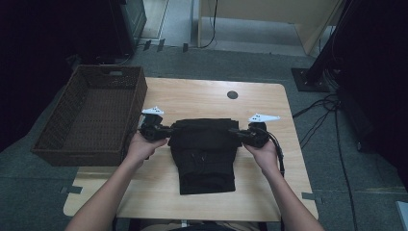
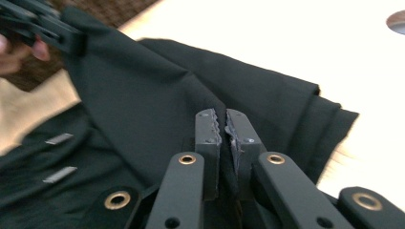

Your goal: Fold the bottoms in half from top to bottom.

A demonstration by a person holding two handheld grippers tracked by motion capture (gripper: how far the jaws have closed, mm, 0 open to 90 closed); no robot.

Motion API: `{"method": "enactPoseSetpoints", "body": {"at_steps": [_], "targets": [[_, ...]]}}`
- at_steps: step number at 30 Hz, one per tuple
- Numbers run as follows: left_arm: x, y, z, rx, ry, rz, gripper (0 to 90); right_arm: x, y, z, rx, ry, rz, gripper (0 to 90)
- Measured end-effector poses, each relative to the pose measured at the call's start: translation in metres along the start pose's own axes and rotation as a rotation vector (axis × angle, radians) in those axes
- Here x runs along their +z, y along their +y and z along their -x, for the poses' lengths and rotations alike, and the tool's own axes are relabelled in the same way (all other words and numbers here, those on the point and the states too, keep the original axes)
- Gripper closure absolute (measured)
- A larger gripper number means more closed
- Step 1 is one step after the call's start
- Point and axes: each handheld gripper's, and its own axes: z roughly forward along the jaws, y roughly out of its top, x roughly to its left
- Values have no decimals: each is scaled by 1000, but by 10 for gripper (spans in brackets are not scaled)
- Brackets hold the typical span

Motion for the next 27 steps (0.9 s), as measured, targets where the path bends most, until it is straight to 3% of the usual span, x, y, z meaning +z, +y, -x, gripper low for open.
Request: {"method": "enactPoseSetpoints", "body": {"at_steps": [3, 6, 8, 11, 13, 15, 21, 27], "targets": [[-10, -8, 12, 11, -31, 24, 817, -9, -2, -7, -9, 30, 20, 856], [-15, -24, 23, 16, -54, 6, 811, -19, -11, -19, -36, 74, -1, 856], [-14, -36, 28, 14, -56, -24, 804, -19, -26, -29, -59, 98, -63, 856], [-8, -53, 29, -4, -59, -66, 803, -15, -38, -33, -73, 88, -110, 856], [-3, -59, 30, -15, -57, -96, 804, -9, -48, -34, -51, 88, -153, 855], [4, -63, 31, 0, -38, -128, 804, -4, -55, -34, -33, 76, -179, 855], [23, -65, 26, 0, -11, -160, 806, 12, -60, -27, -3, 41, -216, 857], [35, -51, 12, 4, 31, -130, 810, 24, -56, -17, 9, -6, -154, 858]]}}
